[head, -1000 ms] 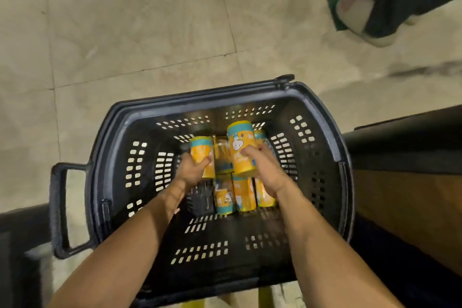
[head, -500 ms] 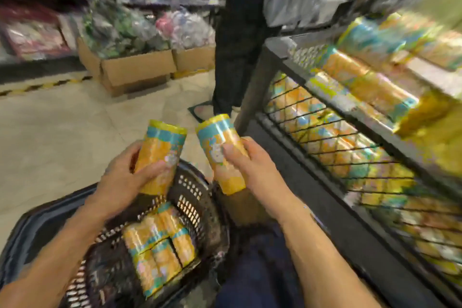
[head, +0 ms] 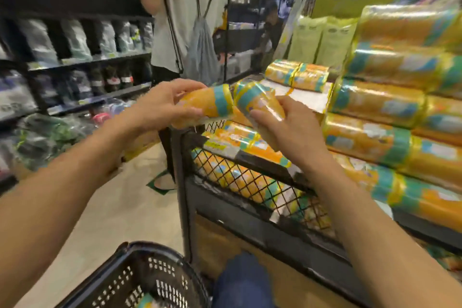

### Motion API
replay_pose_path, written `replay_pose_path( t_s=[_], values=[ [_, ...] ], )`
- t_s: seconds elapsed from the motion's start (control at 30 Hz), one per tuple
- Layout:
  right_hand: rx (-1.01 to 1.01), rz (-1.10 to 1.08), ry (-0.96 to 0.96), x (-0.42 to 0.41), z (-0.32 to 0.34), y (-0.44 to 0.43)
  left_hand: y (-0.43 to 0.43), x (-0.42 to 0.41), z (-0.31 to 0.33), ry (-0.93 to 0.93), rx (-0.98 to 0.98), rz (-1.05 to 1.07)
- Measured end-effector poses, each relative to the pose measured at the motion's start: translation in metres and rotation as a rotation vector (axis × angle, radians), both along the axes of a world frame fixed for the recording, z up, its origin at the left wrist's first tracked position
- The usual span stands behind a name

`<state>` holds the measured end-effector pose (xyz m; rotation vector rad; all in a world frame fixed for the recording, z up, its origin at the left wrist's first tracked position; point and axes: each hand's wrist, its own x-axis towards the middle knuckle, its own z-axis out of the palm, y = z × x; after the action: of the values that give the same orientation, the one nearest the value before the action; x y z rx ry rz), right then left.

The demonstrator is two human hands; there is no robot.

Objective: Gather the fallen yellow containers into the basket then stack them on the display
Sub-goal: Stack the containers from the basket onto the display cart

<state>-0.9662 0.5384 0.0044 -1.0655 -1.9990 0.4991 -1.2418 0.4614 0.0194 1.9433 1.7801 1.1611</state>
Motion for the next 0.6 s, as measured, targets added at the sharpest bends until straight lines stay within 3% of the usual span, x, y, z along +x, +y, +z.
replay_pose_path(
  t_s=[0.1, 0.27, 0.6],
  values=[
    [-0.084, -0.053, -0.200, -0.007, -0.011, 0.017, 0.050, -0.011, 0.011, 0.372, -0.230, -0.029],
    [-0.243, -0.029, -0.516, -0.012, -0.034, 0.025, 0.097, 0.005, -0.007, 0.559, -0.417, -0.113],
    [-0.421, 0.028, -0.570, -0.012, -0.034, 0.037, 0.102, -0.001, -0.035, 0.467, -0.512, -0.154]
  ],
)
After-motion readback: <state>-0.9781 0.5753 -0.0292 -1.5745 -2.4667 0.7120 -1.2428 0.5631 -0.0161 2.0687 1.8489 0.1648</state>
